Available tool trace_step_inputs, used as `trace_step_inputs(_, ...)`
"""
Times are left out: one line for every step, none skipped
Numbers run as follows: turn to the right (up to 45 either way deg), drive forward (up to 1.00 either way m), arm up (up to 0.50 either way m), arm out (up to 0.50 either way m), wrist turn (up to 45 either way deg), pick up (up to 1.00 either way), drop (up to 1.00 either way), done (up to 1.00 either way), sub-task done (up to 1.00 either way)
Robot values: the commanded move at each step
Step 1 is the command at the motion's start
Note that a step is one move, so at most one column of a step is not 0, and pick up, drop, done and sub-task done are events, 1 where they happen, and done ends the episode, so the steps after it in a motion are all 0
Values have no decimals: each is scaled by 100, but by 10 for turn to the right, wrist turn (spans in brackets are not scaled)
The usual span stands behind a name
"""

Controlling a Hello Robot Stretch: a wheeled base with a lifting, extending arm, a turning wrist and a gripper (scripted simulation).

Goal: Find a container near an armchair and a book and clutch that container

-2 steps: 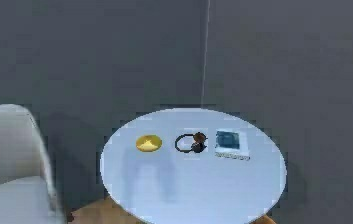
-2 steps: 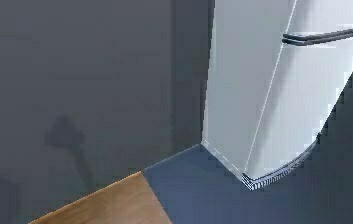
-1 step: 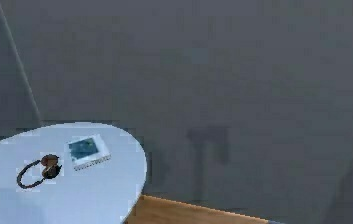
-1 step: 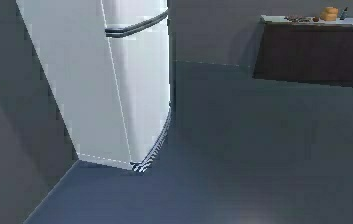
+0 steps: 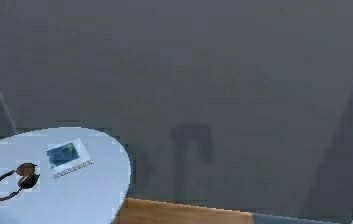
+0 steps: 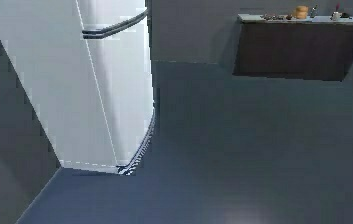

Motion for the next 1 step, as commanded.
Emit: trace_step_inputs(0,85,0,0,0,0,0,0,0)
